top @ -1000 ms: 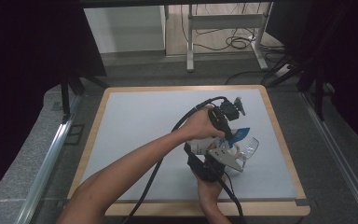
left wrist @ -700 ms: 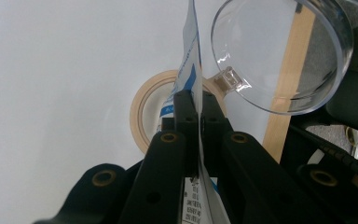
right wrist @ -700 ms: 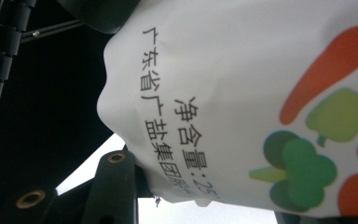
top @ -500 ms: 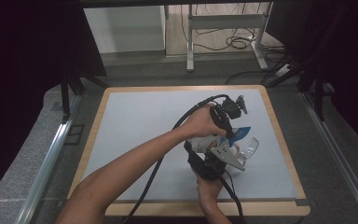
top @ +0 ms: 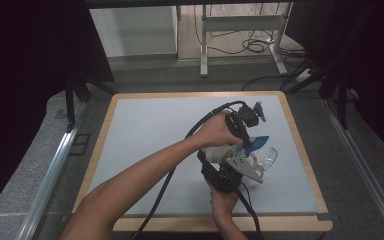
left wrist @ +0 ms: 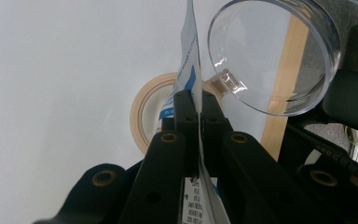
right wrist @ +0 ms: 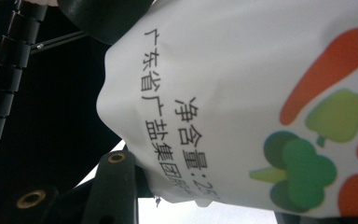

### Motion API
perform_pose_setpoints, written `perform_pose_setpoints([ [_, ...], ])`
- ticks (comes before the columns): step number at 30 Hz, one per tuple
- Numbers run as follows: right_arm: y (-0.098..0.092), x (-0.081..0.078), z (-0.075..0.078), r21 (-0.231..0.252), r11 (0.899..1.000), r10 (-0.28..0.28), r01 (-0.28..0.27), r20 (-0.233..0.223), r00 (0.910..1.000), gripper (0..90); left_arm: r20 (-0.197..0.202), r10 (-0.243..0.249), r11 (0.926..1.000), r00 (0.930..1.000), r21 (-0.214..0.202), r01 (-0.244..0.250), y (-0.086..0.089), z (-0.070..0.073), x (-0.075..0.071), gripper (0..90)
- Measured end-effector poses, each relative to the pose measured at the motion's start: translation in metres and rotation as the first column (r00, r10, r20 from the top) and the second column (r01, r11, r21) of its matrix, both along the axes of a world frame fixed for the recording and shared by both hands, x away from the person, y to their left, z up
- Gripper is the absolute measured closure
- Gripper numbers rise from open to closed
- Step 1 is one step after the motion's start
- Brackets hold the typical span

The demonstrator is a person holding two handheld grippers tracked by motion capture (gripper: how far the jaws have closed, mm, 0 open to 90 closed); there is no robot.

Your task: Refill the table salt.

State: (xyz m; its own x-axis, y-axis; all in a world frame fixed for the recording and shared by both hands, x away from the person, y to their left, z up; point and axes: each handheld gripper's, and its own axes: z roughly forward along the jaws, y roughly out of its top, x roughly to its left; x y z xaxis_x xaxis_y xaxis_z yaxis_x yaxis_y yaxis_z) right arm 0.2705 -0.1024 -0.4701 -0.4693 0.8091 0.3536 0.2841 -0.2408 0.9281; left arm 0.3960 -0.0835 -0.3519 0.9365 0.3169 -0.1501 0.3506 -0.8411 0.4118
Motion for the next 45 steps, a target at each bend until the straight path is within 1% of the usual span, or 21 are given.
perform_pose_setpoints([
  [6,0.001,0.000,-0.001,-0.007,1.000,-0.002,0.002,0.002,1.0000,56.9,-0.001,0.003,1.0000,1.0000,-0.006,-0.003,0.001,-0.001,0.000,89.6],
  [13,0.001,0.000,-0.003,-0.031,1.000,0.004,-0.004,0.004,1.0000,56.9,-0.003,0.010,0.9997,0.9999,-0.021,-0.010,0.004,-0.003,-0.001,89.5],
  [17,0.002,0.000,-0.005,-0.039,0.999,0.007,-0.007,-0.003,1.0000,56.9,-0.005,0.012,0.9996,0.9999,-0.025,-0.012,0.006,-0.005,0.000,89.5],
  [30,0.000,-0.002,-0.014,-0.109,0.994,0.008,-0.008,-0.001,1.0000,56.6,-0.011,0.006,0.9990,0.9999,-0.045,-0.007,0.010,-0.010,-0.001,89.5],
  [35,0.000,-0.003,-0.017,-0.133,0.991,0.005,-0.005,0.002,1.0000,56.3,-0.013,0.013,0.9978,0.9998,-0.064,-0.014,0.013,-0.010,-0.003,89.4],
  [37,0.000,-0.003,-0.019,-0.143,0.990,0.003,-0.002,0.005,1.0000,55.9,-0.011,0.008,0.9976,0.9999,-0.068,-0.009,0.014,-0.010,-0.003,89.5],
  [38,0.000,-0.003,-0.019,-0.148,0.989,0.000,0.000,0.003,1.0000,55.7,-0.013,0.014,0.9967,0.9998,-0.080,-0.015,0.015,-0.010,-0.004,89.5],
  [40,0.000,-0.004,-0.021,-0.149,0.989,-0.001,0.001,-0.001,1.0000,55.2,-0.012,0.012,0.9967,0.9999,-0.080,-0.013,0.017,-0.010,-0.004,89.5],
  [44,0.001,-0.006,-0.026,-0.176,0.984,-0.009,0.010,0.007,0.9999,54.3,-0.017,0.012,0.9953,0.9998,-0.096,-0.013,0.022,-0.011,-0.006,89.5],
  [45,0.001,-0.007,-0.027,-0.177,0.984,-0.009,0.009,0.002,1.0000,54.0,-0.019,0.012,0.9948,0.9997,-0.101,-0.013,0.023,-0.011,-0.007,89.5],
])
